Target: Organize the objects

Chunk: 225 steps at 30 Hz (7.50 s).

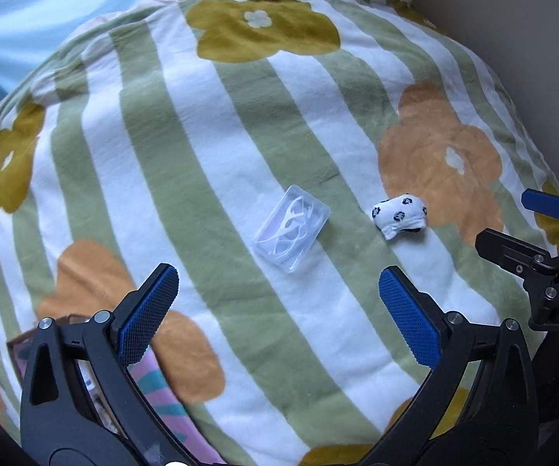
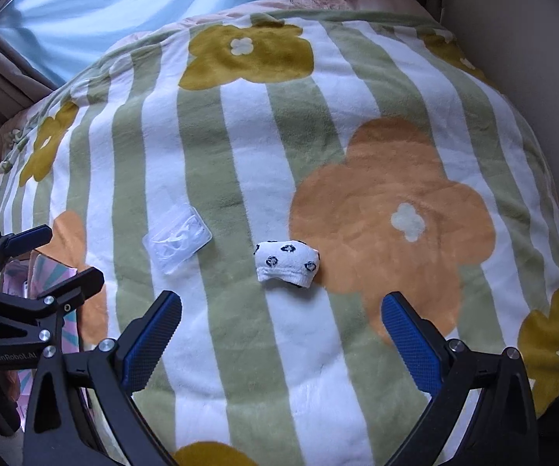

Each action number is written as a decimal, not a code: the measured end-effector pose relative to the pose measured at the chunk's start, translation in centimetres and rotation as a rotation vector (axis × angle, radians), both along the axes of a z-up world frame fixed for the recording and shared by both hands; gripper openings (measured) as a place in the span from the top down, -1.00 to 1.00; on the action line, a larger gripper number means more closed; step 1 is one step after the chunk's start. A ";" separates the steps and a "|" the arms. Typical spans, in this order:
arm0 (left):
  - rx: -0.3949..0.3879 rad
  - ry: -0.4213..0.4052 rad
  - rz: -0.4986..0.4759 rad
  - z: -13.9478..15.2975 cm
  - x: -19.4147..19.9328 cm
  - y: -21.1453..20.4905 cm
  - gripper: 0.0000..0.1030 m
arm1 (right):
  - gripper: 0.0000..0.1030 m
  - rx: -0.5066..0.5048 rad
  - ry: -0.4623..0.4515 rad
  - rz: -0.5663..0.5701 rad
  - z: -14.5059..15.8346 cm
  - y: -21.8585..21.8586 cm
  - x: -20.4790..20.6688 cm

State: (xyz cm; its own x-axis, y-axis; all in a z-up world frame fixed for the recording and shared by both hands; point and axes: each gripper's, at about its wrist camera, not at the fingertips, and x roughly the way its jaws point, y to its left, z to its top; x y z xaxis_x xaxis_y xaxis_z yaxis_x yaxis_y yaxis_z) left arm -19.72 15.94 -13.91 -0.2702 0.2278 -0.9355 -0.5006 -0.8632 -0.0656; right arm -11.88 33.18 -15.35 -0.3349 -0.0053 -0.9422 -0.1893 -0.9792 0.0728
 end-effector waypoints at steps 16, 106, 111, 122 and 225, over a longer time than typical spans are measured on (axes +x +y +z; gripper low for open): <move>-0.063 -0.188 -0.163 -11.5 -5.2 5.1 -0.40 | -0.62 -0.110 -0.220 -0.076 -11.5 1.9 -6.7; 0.101 0.039 0.920 8.9 19.3 -27.7 0.03 | -0.18 -0.085 0.066 0.773 9.9 -26.5 0.6; 0.091 -0.024 1.006 6.1 20.7 -29.6 0.03 | -0.18 -0.072 0.013 0.884 7.3 -31.5 -0.4; 0.093 -0.151 1.151 -1.3 20.9 -31.4 0.03 | -0.18 -0.017 -0.120 1.100 -1.7 -39.5 -1.0; 0.088 0.113 0.461 12.2 14.4 -14.1 -1.00 | -0.98 0.020 0.087 0.213 9.6 -9.7 6.9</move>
State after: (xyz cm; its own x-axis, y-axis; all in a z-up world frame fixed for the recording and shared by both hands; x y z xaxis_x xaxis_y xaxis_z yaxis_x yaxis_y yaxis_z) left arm -5.33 1.83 -1.75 -0.4607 0.1369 -0.8769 -0.0754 -0.9905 -0.1150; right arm -5.02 23.52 -5.75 -0.4081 -0.0666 -0.9105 0.0281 -0.9978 0.0604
